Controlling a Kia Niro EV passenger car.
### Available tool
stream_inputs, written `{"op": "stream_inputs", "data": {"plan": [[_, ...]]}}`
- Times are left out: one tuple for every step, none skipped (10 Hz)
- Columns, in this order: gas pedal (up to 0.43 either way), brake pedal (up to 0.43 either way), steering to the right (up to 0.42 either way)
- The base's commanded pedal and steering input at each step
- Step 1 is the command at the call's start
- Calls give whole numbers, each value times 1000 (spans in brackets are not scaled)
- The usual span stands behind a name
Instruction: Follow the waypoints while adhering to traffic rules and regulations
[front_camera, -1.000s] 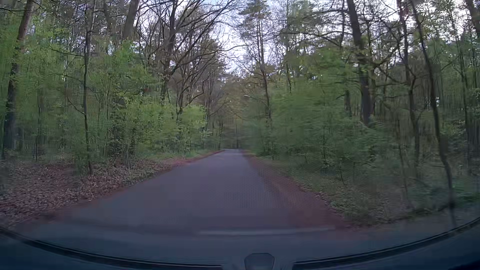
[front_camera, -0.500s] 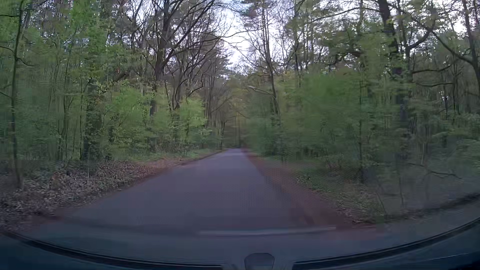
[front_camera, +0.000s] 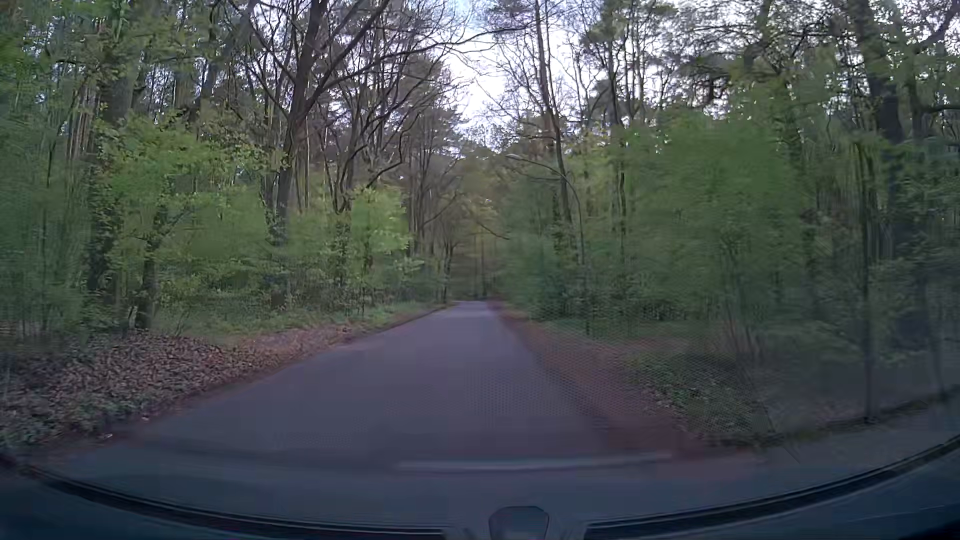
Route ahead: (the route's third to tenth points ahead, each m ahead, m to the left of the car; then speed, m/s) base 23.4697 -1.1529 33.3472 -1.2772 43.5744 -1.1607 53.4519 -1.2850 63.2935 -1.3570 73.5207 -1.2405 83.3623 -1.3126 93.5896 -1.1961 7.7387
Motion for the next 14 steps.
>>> {"op": "stream_inputs", "data": {"plan": [[98,0,-6],[87,0,-6],[87,0,-5],[87,0,-5],[87,0,-4],[87,0,-4],[87,0,-4],[87,0,-4],[79,0,-4],[79,0,-2],[79,0,0],[79,0,1],[79,0,1],[79,0,1]]}}
